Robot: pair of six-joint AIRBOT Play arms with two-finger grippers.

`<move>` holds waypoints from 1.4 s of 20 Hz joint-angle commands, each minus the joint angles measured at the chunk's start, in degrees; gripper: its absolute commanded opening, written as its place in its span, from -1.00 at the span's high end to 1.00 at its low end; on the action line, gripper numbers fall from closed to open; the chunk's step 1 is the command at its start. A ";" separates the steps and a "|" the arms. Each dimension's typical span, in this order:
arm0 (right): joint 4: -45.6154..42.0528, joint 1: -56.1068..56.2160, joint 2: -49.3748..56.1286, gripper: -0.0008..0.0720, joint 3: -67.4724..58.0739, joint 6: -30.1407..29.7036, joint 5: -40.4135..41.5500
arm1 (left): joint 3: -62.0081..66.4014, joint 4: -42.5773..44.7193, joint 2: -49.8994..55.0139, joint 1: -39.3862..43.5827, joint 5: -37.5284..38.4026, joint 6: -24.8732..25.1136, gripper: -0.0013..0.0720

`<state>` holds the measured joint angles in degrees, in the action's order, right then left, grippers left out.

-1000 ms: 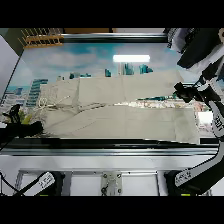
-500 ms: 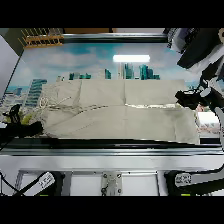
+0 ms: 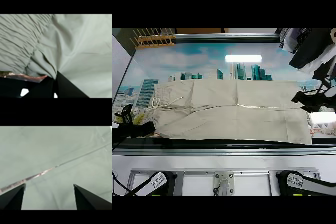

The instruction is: Fold the clothes and pants, and hang the long-sleeved shirts on hangers.

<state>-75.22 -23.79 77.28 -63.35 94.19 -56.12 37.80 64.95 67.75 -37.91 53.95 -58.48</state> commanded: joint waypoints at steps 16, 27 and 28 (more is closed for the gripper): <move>17.00 -32.13 -22.16 -0.81 41.03 -7.69 3.61 | -0.02 -0.15 0.07 -0.04 0.74 -0.02 0.94; 17.66 -19.21 -17.40 0.43 40.35 -7.74 10.21 | 0.04 -0.09 0.04 -0.04 1.03 0.00 0.94; 17.40 -19.23 -17.86 0.81 39.28 -8.04 9.35 | 0.52 0.11 0.02 -0.07 1.33 -0.02 0.94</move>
<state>-58.15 -44.25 59.57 -22.74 86.80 -46.94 37.89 64.79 67.79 -37.91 55.11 -58.50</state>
